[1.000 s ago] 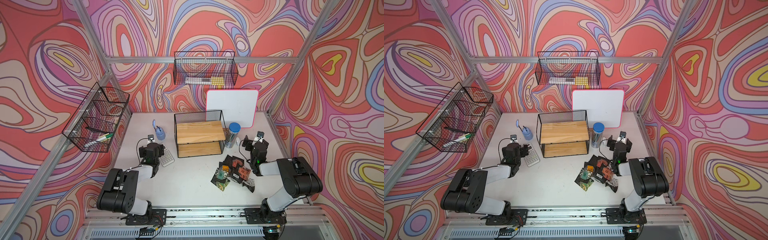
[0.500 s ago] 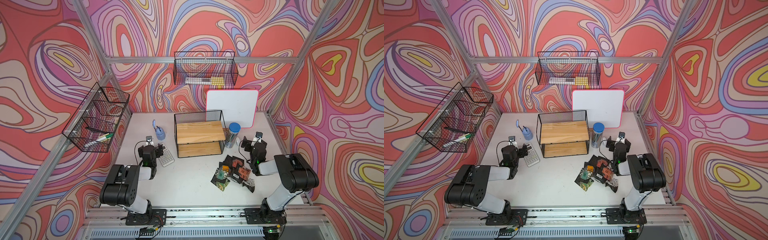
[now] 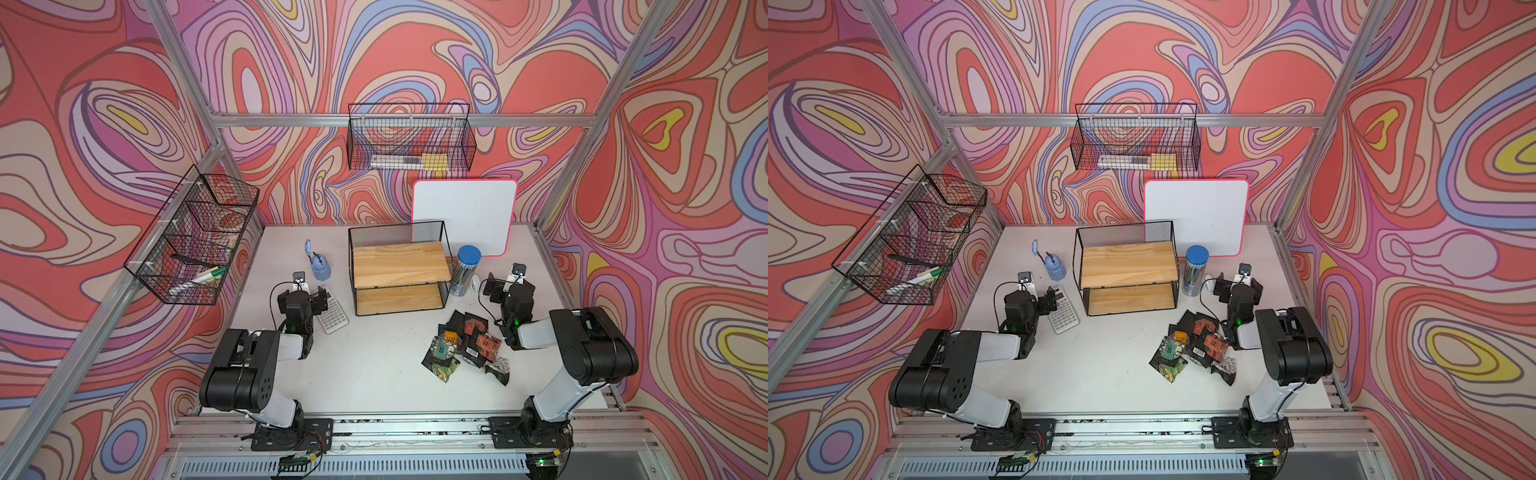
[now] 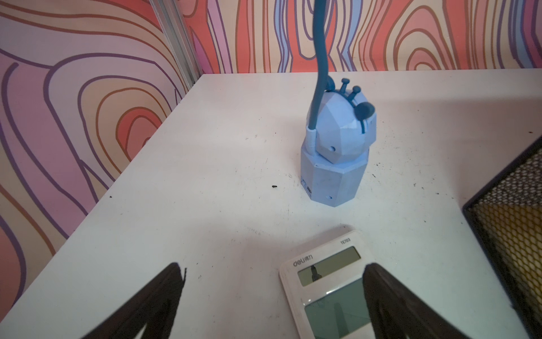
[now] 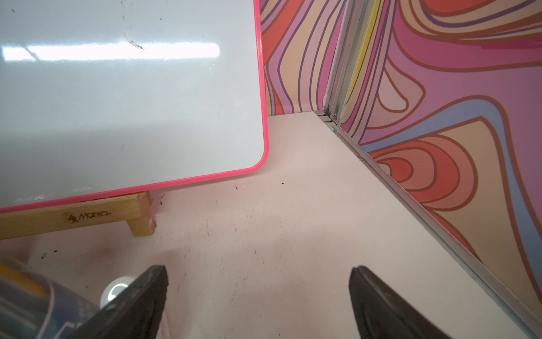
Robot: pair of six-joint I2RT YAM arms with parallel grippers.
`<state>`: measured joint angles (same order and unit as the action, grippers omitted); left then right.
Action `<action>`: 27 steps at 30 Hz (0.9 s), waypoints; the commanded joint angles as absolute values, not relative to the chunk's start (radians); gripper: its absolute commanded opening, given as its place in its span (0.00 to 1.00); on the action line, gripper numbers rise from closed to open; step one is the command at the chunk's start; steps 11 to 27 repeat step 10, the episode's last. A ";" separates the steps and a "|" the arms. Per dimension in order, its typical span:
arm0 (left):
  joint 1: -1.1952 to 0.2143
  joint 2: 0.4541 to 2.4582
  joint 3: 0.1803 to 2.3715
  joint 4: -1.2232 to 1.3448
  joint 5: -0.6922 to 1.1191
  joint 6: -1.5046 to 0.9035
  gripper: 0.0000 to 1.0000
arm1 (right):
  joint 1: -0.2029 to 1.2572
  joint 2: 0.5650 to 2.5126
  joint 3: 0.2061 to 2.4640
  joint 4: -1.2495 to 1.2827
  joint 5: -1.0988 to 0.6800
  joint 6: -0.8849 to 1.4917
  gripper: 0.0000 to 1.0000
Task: Remove the tea bags from the shelf
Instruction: Reset both arms
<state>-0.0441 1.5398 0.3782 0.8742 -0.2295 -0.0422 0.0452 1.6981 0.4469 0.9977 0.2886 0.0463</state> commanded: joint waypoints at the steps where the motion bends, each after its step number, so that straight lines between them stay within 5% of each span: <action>1: -0.035 1.546 0.373 0.905 -0.218 -0.048 0.99 | 0.041 1.702 0.453 0.995 0.283 0.052 0.98; 27: -0.035 1.539 0.367 0.908 -0.217 -0.048 0.99 | 0.039 1.701 0.451 0.997 0.281 0.052 0.98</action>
